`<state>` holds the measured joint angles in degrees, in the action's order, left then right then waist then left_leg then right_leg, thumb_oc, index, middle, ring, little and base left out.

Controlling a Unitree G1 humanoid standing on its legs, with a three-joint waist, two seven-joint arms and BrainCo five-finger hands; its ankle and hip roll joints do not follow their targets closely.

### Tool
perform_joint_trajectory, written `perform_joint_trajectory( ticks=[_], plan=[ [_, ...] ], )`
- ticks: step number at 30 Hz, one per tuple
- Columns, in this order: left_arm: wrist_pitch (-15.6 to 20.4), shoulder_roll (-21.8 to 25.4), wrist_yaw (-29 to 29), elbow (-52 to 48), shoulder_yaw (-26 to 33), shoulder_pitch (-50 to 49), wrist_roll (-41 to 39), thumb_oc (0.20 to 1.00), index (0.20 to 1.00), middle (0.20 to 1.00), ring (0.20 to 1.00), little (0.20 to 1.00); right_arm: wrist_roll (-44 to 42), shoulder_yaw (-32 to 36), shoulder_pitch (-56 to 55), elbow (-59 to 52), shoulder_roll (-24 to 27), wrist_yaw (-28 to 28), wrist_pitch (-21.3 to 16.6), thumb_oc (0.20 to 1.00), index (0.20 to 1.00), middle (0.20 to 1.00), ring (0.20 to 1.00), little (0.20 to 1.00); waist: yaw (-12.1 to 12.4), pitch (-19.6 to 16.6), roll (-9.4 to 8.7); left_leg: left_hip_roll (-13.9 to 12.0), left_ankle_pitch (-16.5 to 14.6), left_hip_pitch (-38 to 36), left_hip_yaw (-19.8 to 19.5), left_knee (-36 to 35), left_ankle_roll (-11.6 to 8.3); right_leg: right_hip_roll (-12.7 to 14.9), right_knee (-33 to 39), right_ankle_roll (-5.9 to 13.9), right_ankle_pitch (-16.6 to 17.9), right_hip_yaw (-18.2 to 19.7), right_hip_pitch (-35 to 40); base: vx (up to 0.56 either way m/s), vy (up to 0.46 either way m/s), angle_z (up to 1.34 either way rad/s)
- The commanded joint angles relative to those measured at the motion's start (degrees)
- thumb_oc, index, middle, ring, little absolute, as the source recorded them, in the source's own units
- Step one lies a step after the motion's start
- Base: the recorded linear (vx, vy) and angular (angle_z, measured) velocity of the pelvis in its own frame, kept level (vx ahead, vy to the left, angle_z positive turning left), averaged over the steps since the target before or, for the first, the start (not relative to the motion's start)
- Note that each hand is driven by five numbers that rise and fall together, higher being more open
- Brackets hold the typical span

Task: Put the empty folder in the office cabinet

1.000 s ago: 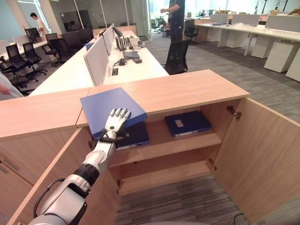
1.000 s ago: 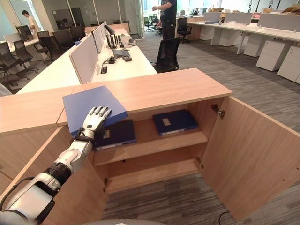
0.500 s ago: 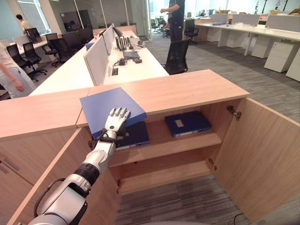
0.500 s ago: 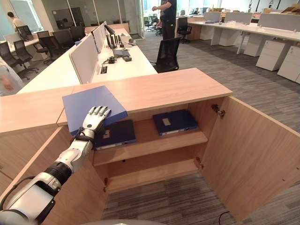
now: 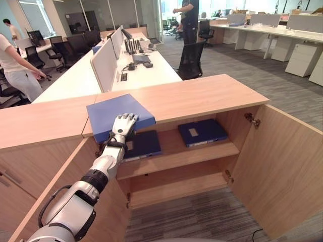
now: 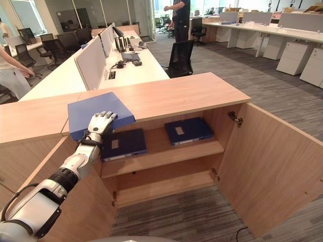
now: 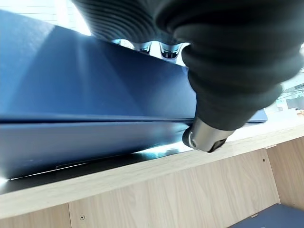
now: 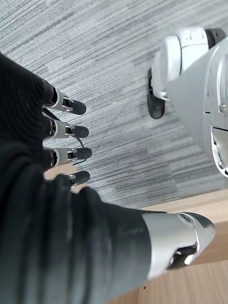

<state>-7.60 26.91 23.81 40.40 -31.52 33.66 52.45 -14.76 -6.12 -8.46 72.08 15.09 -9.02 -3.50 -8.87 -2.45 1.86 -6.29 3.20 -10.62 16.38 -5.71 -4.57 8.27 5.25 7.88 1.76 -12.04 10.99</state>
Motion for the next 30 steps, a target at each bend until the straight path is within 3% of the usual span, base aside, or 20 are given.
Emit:
perform_joint_trajectory(
  ticks=[1,9,16,18,30],
  plan=[
    [-0.9,0.9,-1.2,5.8,1.9,6.5,-1.2,0.2,0.2,0.2,0.2,0.2,-3.7,0.6,4.5,4.3,-0.5,-0.9,-0.7,1.0,1.0,1.0,1.0,1.0,0.6,1.1,-1.29,-4.3,-3.1,-0.9,-3.6,0.7,-4.21,2.5,-1.5,4.72,-1.8,1.1,-1.4,0.0,0.0,0.0],
    [-0.9,1.7,-1.0,4.1,2.4,6.6,-1.3,0.2,0.2,0.2,0.2,0.2,-5.0,1.1,4.4,4.3,-1.0,-0.8,-0.8,1.0,1.0,1.0,1.0,1.0,0.6,1.0,-1.25,-4.3,-3.1,-0.9,-3.6,0.7,-4.23,2.6,-1.5,4.71,-1.8,1.2,-1.5,0.0,0.0,0.0],
    [0.1,5.1,0.0,-3.0,3.9,8.9,-2.1,0.2,0.2,0.2,0.2,0.2,-5.6,1.7,4.3,4.8,-1.1,-0.4,-0.6,1.0,1.0,1.0,1.0,1.0,0.9,1.0,-0.97,-4.3,-3.1,-0.8,-3.8,0.7,-4.26,2.7,-1.6,4.83,-1.9,0.9,-1.5,0.0,0.0,0.0],
    [2.2,8.2,1.2,-11.6,5.8,12.0,-4.4,0.2,0.2,0.2,0.2,0.2,-6.1,2.0,4.6,5.4,-0.9,0.3,-0.3,1.0,1.0,1.0,1.0,1.0,1.3,1.0,-0.57,-4.1,-3.0,-0.7,-4.2,0.7,-4.19,2.8,-1.8,4.85,-2.0,0.6,-1.4,0.0,0.0,0.0],
    [10.0,10.3,3.1,-25.8,11.8,19.0,-22.5,0.2,0.2,0.2,0.2,0.2,-7.2,1.5,6.4,5.7,-0.7,1.5,-1.2,1.0,1.0,1.0,1.0,1.0,2.1,0.7,0.3,-3.6,-2.7,-0.4,-5.4,0.7,-3.97,3.1,-2.4,4.68,-2.1,0.2,-1.4,0.0,-0.001,0.05]
  ],
)
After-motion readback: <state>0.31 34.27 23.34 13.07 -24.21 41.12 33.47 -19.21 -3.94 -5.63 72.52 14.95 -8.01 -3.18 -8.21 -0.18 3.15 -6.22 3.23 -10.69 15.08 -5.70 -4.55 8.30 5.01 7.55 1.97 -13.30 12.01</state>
